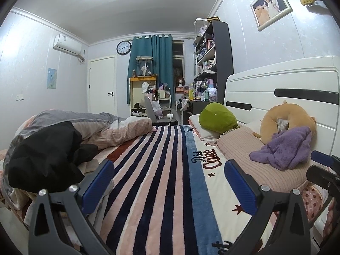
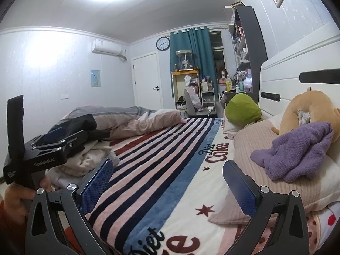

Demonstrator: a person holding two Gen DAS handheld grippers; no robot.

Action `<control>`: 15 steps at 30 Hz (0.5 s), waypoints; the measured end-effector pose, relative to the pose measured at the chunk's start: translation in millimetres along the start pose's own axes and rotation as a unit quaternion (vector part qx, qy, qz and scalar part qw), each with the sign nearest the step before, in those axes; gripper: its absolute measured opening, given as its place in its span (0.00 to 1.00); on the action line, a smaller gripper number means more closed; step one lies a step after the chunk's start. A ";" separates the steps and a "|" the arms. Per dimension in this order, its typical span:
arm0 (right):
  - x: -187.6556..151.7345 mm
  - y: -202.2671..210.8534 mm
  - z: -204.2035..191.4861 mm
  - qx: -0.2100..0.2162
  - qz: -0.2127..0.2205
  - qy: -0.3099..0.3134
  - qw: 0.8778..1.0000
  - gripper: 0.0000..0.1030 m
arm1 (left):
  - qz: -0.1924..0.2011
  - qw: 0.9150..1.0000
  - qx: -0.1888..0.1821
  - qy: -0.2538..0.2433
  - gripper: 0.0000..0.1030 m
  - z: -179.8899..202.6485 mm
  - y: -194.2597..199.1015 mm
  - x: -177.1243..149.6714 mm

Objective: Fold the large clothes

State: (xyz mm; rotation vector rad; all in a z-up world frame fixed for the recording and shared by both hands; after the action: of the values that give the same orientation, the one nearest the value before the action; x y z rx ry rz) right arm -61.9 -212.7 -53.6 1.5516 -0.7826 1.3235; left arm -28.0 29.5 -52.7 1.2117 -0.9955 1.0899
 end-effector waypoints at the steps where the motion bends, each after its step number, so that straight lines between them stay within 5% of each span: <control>1: 0.2 0.0 -0.6 -0.001 0.000 0.001 1.000 1.00 | 0.000 1.000 0.002 0.001 0.99 -1.1 -0.1 -0.3; 15: 1.9 -0.8 0.9 0.002 0.002 -0.005 1.000 1.00 | -0.001 1.000 0.001 0.006 0.99 -7.0 -0.1 -1.8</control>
State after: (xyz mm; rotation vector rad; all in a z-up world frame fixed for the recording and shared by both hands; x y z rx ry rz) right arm -60.4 -213.0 -51.9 1.5609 -0.7901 1.3210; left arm -28.2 36.3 -55.1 1.2064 -0.9836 1.0966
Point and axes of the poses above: each gripper's, at about its wrist camera, not at the fingertips, and y roughly against the way its jaws point, z to its right, x to its top, the point moved 3 cm from there along -y, roughly the way its jaws point, and after that the axes turned 6 degrees about y, right-handed, at the moved point
